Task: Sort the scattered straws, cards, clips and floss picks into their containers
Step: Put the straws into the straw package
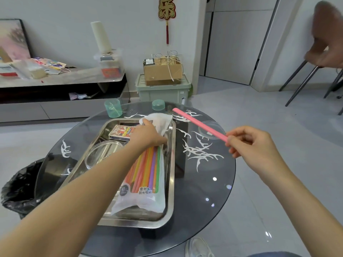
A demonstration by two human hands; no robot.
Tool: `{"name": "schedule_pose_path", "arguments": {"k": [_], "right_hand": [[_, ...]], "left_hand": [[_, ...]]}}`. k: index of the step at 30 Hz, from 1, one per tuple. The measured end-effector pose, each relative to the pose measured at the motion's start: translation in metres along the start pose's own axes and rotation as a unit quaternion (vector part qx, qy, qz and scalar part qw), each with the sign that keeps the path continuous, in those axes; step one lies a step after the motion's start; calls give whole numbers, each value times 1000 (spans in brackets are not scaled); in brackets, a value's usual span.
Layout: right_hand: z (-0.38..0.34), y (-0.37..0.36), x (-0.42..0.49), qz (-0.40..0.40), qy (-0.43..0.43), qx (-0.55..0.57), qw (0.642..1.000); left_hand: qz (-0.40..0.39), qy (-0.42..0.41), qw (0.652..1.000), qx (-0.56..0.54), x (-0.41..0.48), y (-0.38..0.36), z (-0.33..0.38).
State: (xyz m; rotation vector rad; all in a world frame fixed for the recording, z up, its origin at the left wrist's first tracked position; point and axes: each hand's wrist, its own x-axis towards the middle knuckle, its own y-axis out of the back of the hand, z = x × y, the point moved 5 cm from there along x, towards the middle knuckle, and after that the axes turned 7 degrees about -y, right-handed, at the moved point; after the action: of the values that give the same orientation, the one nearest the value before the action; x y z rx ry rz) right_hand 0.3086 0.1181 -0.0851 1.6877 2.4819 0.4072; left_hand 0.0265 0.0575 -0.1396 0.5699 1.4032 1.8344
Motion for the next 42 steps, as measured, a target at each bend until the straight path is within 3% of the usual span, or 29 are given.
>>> {"name": "schedule_pose_path", "arguments": {"k": [5, 9, 14, 19, 22, 30, 42], "right_hand": [[-14, 18, -1, 27, 12, 50, 998], [-40, 36, -2, 56, 32, 86, 994], [-80, 54, -7, 79, 58, 111, 989], [-109, 70, -15, 108, 79, 139, 981], [-119, 74, -22, 110, 96, 137, 980], [-128, 66, -47, 101, 187, 89, 973], [-141, 43, -73, 32, 239, 45, 969]], "left_hand": [[65, -30, 988, -138, -7, 42, 9], [84, -74, 958, -265, -20, 82, 28], [116, -185, 920, -326, -35, 148, 66], [133, -333, 905, -229, -60, 201, 76], [136, -375, 905, -150, -72, 209, 62], [172, -413, 891, -84, -89, 194, 1], [183, -414, 889, -69, -98, 183, -36]]}}
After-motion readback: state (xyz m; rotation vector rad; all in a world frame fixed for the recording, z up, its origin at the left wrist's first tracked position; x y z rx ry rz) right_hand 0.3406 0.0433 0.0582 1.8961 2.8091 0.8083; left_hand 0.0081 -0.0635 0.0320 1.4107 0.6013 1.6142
